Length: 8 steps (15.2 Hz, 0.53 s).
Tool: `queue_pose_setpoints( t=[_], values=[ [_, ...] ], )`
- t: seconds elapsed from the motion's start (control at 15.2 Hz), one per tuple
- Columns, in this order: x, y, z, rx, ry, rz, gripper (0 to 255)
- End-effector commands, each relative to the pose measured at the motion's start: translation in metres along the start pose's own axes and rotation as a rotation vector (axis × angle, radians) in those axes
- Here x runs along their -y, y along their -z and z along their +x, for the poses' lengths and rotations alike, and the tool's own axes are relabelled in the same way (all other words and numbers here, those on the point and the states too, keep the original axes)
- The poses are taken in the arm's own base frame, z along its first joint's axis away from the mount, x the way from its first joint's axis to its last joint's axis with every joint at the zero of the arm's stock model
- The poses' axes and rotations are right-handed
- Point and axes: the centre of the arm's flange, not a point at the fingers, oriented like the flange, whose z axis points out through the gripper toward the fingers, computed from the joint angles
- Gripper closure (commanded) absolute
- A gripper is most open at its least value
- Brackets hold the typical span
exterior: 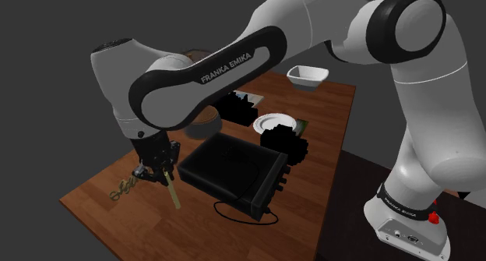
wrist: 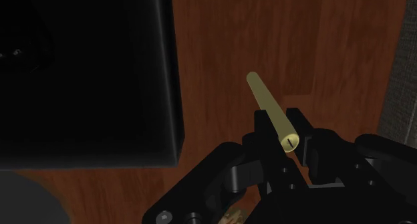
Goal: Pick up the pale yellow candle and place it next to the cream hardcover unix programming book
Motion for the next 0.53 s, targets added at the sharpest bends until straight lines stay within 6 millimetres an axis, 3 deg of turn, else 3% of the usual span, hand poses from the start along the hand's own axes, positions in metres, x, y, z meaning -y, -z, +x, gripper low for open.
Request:
queue_pose_setpoints(
  t=[0.0, 0.46],
  values=[
    [0.001, 0.010, 0.000, 0.000, 0.000, 0.000, 255],
    [0.001, 0.047, -0.001, 0.000, 0.000, 0.000, 255]
  ],
)
